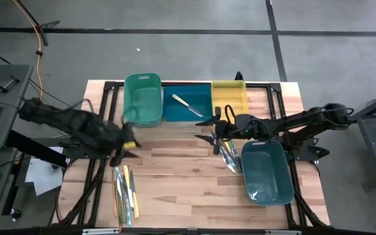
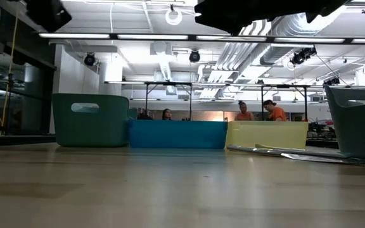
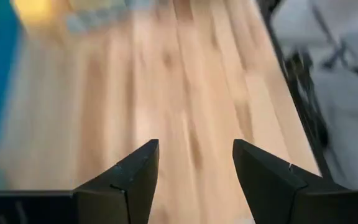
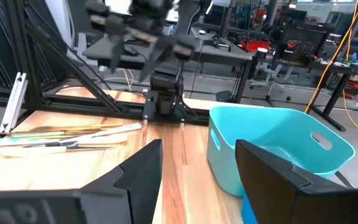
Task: Sort silverware by color (type)
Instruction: Put the yellow knife into the blue bin
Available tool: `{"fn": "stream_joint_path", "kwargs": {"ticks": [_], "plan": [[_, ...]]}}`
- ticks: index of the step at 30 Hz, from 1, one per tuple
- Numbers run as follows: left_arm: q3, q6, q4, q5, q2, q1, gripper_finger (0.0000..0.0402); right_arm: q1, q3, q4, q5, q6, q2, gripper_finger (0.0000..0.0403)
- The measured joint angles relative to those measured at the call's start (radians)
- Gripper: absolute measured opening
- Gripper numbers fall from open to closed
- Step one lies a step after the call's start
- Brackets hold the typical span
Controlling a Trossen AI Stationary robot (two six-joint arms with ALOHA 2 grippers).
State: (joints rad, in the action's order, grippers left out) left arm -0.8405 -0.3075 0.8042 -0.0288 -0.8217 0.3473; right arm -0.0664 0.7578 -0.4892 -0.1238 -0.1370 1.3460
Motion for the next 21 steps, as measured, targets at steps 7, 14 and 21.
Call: {"fn": "stream_joint_path", "kwargs": {"ticks": [7,14,21], "plan": [[-0.013,-0.111,0.064,0.036,-0.298,0.242,0.0186,0.0,0.0,0.0,0.0,0.01,0.0,0.02],[-0.013,-0.091,0.139,0.05,-0.518,0.404,0.0177,0.0,0.0,-0.001,0.0,0.027,0.0,0.02],[-0.013,0.141,0.221,-0.083,-0.651,0.489,0.0173,0.0,0.0,-0.006,0.0,0.025,0.0,0.02]]}}
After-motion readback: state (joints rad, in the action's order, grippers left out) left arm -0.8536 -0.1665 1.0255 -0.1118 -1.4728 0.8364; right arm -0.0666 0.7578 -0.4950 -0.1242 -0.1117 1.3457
